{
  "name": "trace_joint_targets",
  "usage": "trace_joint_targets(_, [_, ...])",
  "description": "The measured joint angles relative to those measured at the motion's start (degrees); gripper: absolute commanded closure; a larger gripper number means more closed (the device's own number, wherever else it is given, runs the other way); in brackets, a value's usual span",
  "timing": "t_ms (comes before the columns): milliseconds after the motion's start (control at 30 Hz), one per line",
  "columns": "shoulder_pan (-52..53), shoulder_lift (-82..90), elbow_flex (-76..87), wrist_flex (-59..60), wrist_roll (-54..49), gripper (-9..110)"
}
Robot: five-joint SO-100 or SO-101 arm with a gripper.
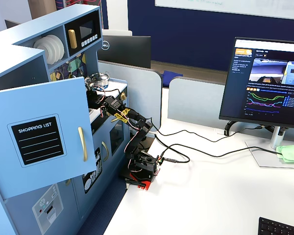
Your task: Take off the lid from the green recipient and place it on the counter
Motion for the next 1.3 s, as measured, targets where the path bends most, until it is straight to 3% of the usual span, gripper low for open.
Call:
trace_joint_targets(467, [1.2, -1.6, -6.7, -2.4, -2.4, 101])
trace_joint_targets(800, [16.5, -1.1, -7.2, -1.4, -2.5, 101])
trace_joint_targets(1033, [24.4, 1.1, 2.0, -3.3, -1.9, 101])
trace_joint_targets(1300, [28.1, -0.4, 17.1, -19.7, -0.7, 101])
